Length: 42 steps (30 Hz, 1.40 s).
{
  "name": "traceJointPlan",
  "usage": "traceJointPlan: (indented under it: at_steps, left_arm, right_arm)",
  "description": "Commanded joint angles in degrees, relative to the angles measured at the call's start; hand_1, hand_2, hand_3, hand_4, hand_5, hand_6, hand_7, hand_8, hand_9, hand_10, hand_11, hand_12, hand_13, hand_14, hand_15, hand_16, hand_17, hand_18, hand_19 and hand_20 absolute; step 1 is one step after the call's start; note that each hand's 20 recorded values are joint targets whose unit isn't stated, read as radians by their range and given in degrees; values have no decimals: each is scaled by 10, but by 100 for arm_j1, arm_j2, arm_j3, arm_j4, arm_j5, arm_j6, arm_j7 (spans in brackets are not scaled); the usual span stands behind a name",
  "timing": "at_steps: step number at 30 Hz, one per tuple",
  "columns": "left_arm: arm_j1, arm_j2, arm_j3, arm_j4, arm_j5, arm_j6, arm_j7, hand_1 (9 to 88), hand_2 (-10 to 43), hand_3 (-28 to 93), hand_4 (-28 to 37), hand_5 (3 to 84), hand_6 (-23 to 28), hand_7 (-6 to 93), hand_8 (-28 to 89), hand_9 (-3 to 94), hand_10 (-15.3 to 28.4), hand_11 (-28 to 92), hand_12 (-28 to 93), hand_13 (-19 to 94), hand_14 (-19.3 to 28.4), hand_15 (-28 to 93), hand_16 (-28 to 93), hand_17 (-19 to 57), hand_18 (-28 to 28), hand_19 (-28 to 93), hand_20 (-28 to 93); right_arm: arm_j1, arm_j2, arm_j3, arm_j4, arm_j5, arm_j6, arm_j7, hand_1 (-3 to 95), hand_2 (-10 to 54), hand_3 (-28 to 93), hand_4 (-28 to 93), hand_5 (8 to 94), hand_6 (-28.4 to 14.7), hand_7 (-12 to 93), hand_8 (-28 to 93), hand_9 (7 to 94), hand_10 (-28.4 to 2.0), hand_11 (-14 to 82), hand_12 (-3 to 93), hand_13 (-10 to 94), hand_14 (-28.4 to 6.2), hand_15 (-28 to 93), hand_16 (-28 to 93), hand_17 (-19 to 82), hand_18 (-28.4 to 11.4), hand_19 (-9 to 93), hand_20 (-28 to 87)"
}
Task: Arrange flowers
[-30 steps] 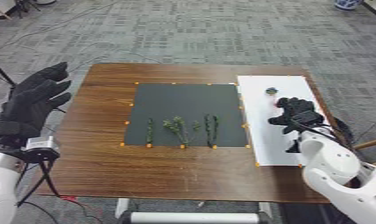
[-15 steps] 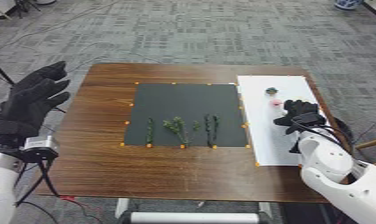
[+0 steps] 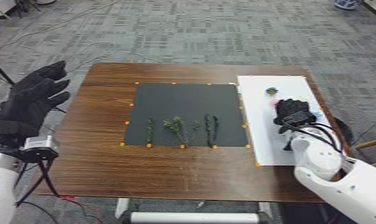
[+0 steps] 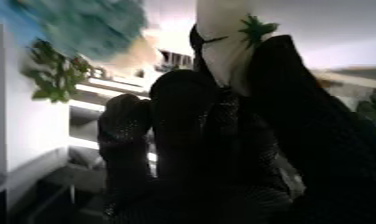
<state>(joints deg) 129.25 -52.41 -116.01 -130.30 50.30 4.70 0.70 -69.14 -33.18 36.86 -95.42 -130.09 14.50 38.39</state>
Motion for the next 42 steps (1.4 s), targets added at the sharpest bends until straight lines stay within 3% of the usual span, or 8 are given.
traceJointPlan:
  at_steps: [1, 11, 14, 20, 24, 29, 35, 42]
  left_arm:
    - [-180, 165, -93, -52, -1, -91, -64, 261, -24, 703, -263, 231, 25, 196, -94, 148, 95, 194, 186, 55, 124, 375, -46, -116, 177, 389, 81]
    - [-894, 952, 192, 303, -137, -342, -318, 264, -21, 697, -263, 235, 27, 194, -93, 153, 99, 193, 185, 56, 126, 378, -47, -116, 179, 390, 80]
    - [-913, 1054, 108, 298, -138, -476, -374, 267, -16, 692, -264, 235, 27, 194, -92, 155, 100, 193, 186, 55, 127, 380, -47, -117, 180, 393, 80]
    - [-1877, 1337, 800, 666, -202, -667, -455, 295, 23, 624, -251, 238, 40, 192, -89, 159, 109, 205, 200, 52, 136, 406, -40, -127, 209, 413, 73]
    - [-2535, 1538, 1298, 927, -149, -667, -402, 375, 86, 449, -146, 250, 62, 177, -78, 167, 122, 213, 214, 55, 148, 442, -46, -130, 216, 440, 38]
    - [-2559, 1648, 1265, 873, -189, -647, -356, 472, 156, 198, 45, 242, 83, 118, -42, 166, 137, 187, 220, 58, 160, 446, -44, -130, 224, 466, 12]
    - [-3106, 1719, 1724, 1019, -186, -753, -396, 435, 153, 178, 167, 231, 79, 42, -13, 163, 145, 101, 209, 56, 178, 372, -34, -139, 247, 481, -7]
    - [-3525, 1644, 2152, 1145, -189, -781, -338, 244, 27, 634, -112, 226, 39, 74, -30, 162, 117, 46, 222, 54, 162, 269, -6, -152, 240, 412, 35]
  right_arm:
    - [145, 145, 63, -396, -332, 795, -261, 439, -81, 879, -208, 687, 3, 521, 36, 799, -55, 295, 560, 730, -46, 716, 348, 371, -204, 897, 542]
    - [2134, -634, -1481, -570, 110, 2066, -964, 460, -95, 876, -203, 730, -4, 484, 17, 834, -48, 295, 580, 761, -39, 718, 349, 401, -205, 914, 543]
    - [3140, -1549, -2429, -267, 317, 2106, -1399, 457, -95, 878, -197, 732, -5, 480, 17, 836, -48, 291, 579, 762, -39, 717, 351, 401, -205, 914, 544]
    - [3830, -2729, -3347, -248, 472, 2268, -1505, 458, -95, 863, -195, 735, 2, 467, 5, 841, -42, 274, 567, 762, -36, 712, 350, 401, -203, 914, 543]
    - [3827, -3157, -3546, -140, 503, 2089, -1575, 472, -95, 844, -190, 730, 5, 452, -13, 840, -41, 264, 553, 760, -36, 711, 347, 400, -201, 914, 543]
    - [4114, -3688, -4124, 111, 633, 2134, -1479, 484, -95, 845, -188, 745, -6, 429, -9, 844, -44, 259, 537, 757, -39, 713, 343, 399, -201, 914, 541]
    - [3997, -4267, -4314, 774, 628, 1897, -1512, 486, -95, 868, -208, 771, -16, 408, 10, 856, -47, 246, 534, 759, -39, 702, 377, 398, -200, 915, 538]
    - [3796, -4594, -4394, 1425, 503, 1752, -1562, 488, -95, 870, -240, 778, -5, 405, 1, 868, -44, 221, 530, 765, -40, 696, 379, 399, -202, 917, 535]
